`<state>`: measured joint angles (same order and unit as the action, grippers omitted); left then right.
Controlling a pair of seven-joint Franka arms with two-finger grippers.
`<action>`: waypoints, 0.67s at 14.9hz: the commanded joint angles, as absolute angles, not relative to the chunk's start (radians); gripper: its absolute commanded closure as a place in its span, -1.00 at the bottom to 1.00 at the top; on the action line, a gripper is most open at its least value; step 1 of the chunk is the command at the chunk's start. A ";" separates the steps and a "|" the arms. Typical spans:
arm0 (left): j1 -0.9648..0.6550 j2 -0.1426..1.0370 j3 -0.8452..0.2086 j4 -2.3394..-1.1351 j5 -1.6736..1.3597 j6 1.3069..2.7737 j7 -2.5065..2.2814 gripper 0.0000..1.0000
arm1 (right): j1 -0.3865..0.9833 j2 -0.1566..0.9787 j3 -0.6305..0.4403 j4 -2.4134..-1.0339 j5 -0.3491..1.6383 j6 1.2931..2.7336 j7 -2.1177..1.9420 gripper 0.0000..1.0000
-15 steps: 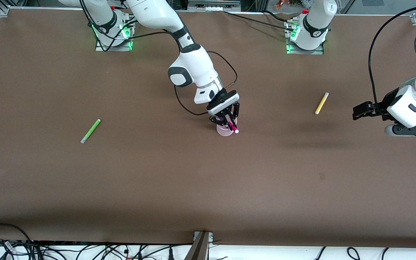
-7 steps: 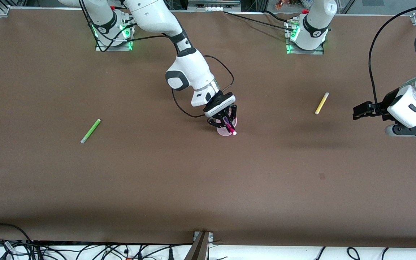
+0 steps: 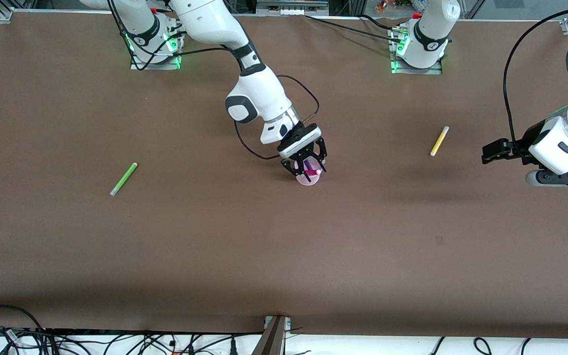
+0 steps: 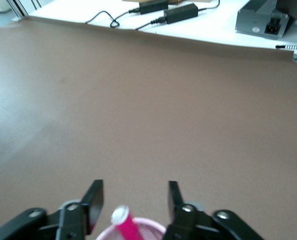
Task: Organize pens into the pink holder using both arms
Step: 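Lower the pink marker into the holder with the right gripper, then open the right gripper to release the pink marker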
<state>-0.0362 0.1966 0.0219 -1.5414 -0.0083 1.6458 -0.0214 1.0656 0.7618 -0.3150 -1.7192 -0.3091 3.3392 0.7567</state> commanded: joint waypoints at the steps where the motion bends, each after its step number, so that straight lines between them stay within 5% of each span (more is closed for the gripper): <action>1: -0.038 0.196 0.026 -1.534 -0.006 1.647 -0.005 -1.00 | 1.086 0.716 -0.333 -1.743 -0.308 3.341 0.776 -1.00; 6: -0.038 0.198 0.026 -1.536 -0.006 1.657 -0.005 -1.00 | 1.057 0.672 -0.350 -1.736 -0.299 3.317 0.767 -1.00; 10: -0.038 0.201 0.026 -1.536 -0.006 1.658 -0.005 -1.00 | 1.026 0.566 -0.345 -1.706 -0.262 3.079 0.759 -1.00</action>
